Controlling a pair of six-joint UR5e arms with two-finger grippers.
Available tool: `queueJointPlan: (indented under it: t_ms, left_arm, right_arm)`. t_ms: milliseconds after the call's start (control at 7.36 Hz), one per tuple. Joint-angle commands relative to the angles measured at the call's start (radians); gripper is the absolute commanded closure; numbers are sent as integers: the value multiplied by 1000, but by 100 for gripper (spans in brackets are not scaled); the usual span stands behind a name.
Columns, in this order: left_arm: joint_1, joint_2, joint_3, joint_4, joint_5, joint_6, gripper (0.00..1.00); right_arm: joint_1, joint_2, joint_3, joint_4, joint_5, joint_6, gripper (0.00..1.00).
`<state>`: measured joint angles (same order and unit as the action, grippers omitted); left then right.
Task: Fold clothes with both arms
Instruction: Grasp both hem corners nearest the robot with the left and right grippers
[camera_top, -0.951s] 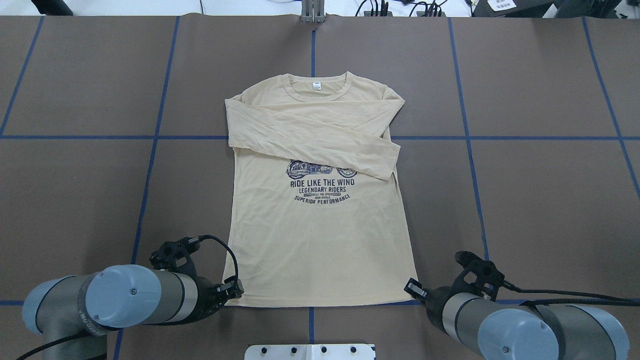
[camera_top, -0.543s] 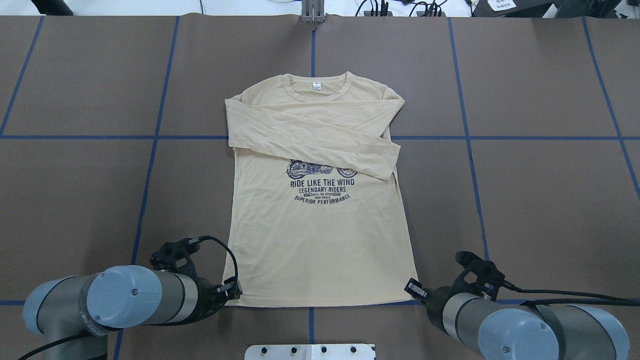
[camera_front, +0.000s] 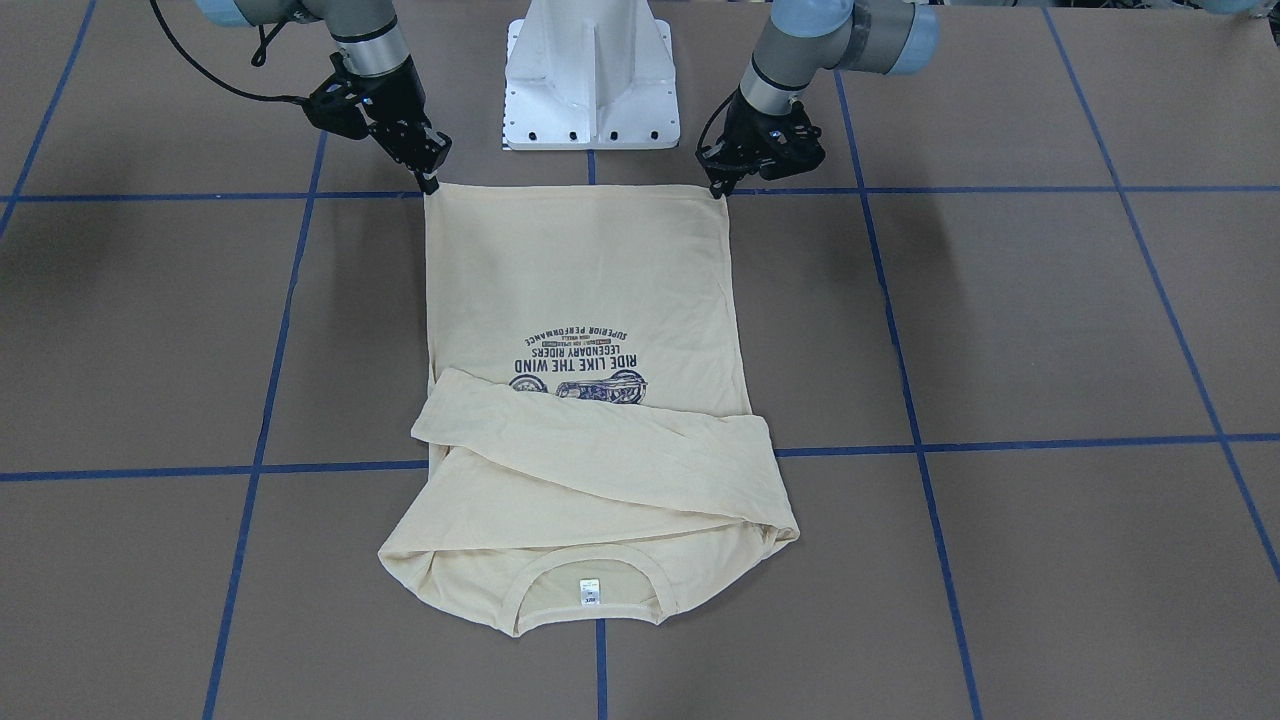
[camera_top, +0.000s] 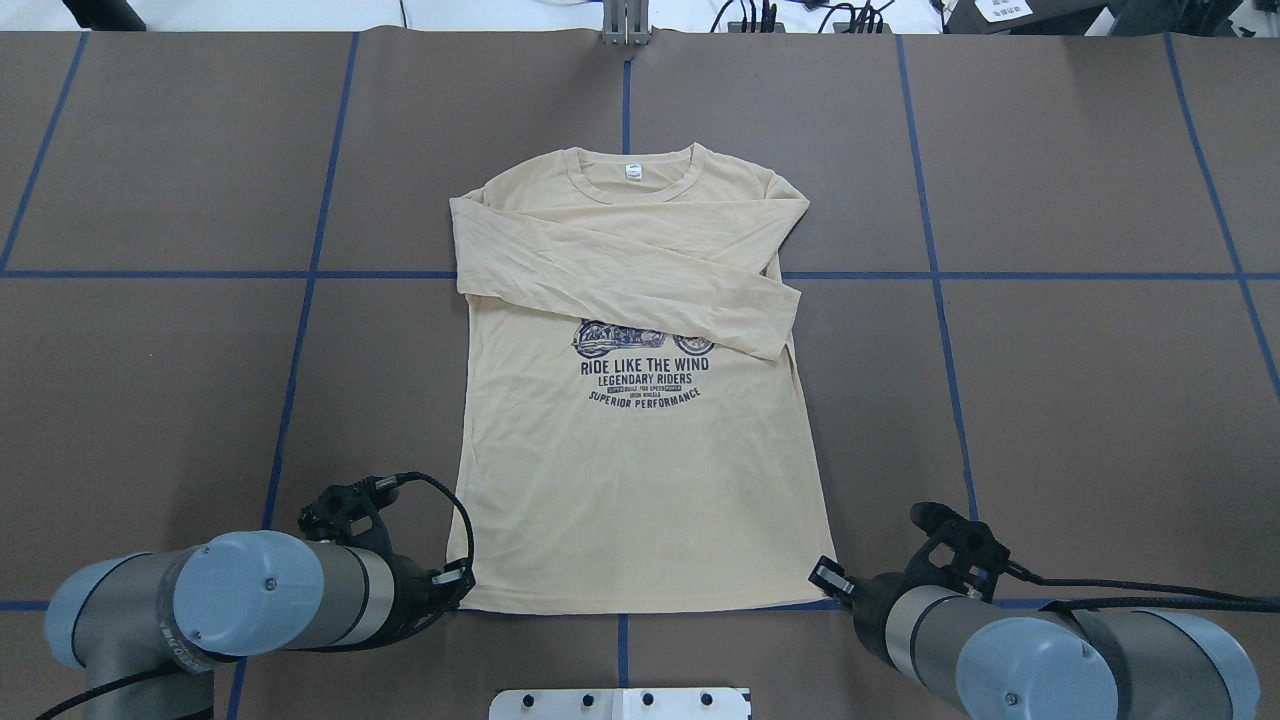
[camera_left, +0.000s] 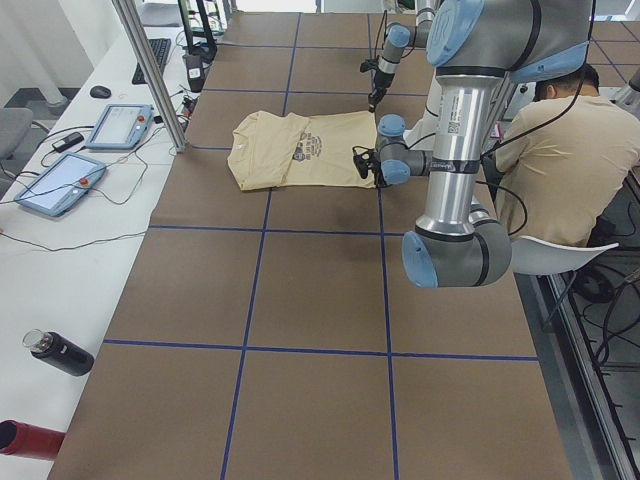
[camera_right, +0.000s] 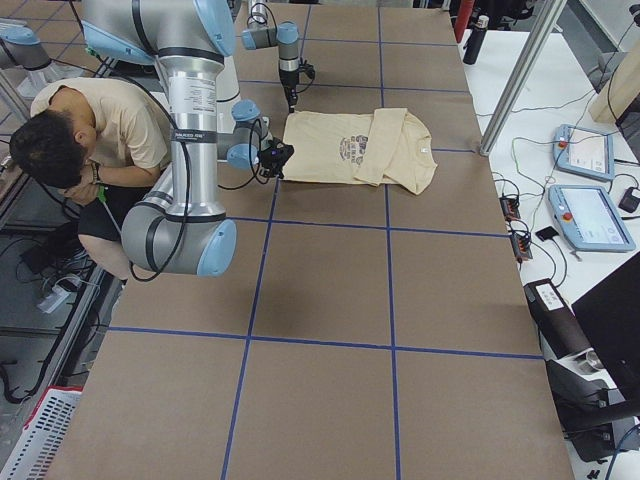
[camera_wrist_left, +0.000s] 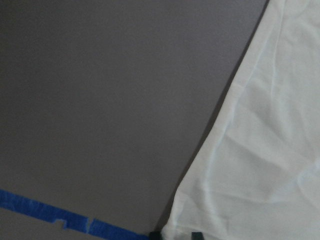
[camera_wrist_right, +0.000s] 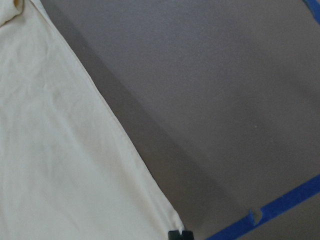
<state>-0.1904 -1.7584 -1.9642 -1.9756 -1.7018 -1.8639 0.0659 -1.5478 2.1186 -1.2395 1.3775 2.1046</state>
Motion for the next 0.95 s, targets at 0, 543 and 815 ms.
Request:
queueJointPlan:
  t_ms: [0, 543, 815]
  left_arm:
    - [-1, 11, -60, 55, -16, 2, 100]
    - [-1, 63, -223, 135, -104, -1, 100]
    - [-9, 68, -265, 153, -139, -1, 100]
  right_arm:
    - [-3, 0, 14, 0, 0, 2, 100]
    - [-112, -109, 167, -2, -2, 57, 100]
    - [-129, -110, 191, -2, -5, 90, 100]
